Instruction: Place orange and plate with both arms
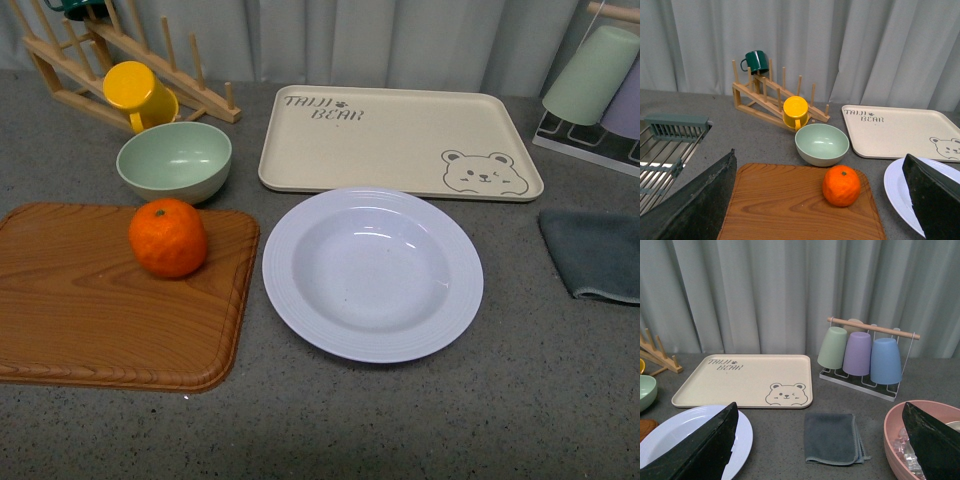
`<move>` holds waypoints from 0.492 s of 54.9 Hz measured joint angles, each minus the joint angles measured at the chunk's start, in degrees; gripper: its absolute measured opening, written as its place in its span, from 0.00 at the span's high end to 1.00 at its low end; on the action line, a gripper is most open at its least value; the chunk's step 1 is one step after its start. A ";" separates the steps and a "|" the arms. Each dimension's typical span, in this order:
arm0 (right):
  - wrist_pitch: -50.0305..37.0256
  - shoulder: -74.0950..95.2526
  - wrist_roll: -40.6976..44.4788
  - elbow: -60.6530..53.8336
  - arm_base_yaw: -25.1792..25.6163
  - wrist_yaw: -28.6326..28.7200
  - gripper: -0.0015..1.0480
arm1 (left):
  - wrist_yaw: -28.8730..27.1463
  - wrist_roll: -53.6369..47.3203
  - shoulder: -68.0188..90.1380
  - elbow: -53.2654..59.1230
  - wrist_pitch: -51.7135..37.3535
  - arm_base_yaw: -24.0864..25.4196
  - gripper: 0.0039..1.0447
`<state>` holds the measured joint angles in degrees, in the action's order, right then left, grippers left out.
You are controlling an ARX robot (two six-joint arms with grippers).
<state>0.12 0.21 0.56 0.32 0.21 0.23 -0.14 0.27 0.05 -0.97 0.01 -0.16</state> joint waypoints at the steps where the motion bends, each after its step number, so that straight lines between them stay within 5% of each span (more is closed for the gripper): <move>1: 0.00 0.00 0.00 0.00 0.00 0.00 0.09 | 0.00 0.00 0.00 0.00 0.00 0.00 0.06; 27: 0.00 0.02 0.00 0.00 0.00 0.00 0.09 | 0.00 0.00 0.00 0.00 0.00 0.02 0.06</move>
<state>0.12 0.23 0.56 0.32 0.21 0.23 -0.14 0.27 0.05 -0.97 0.01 -0.14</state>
